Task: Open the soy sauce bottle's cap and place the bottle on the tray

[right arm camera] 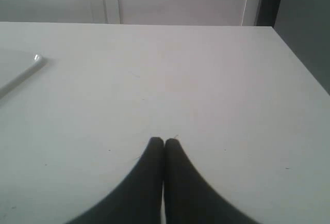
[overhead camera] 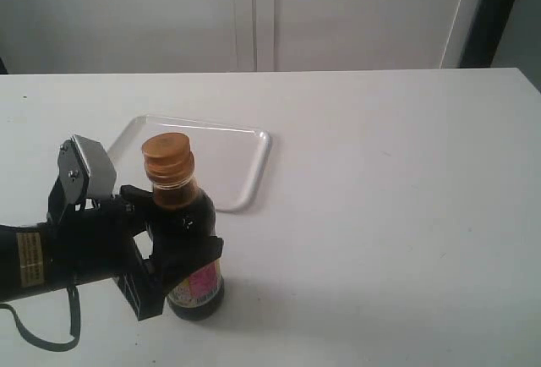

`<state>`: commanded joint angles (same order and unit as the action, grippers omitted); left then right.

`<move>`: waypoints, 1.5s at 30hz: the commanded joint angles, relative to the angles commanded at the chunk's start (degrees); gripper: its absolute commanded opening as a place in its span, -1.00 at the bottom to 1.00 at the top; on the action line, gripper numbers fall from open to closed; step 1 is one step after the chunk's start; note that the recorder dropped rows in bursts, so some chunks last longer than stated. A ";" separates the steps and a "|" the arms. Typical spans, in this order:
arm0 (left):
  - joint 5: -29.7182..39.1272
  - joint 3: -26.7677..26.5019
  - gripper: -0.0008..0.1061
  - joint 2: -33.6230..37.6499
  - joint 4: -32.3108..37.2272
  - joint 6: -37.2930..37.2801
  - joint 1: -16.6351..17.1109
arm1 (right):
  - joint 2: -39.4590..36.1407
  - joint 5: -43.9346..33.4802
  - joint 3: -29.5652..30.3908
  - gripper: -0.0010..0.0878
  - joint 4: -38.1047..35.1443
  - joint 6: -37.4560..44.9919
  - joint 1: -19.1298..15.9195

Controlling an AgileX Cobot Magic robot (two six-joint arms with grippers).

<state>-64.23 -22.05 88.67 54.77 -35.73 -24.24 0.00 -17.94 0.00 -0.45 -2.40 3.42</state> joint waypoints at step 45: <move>-0.65 0.00 -0.99 0.00 1.17 1.94 0.00 | -7.07 21.51 -13.22 -0.98 12.86 -23.32 0.00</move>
<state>-64.89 -22.05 88.67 55.93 -33.79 -24.24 -7.07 3.56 -13.22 12.42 -25.72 3.42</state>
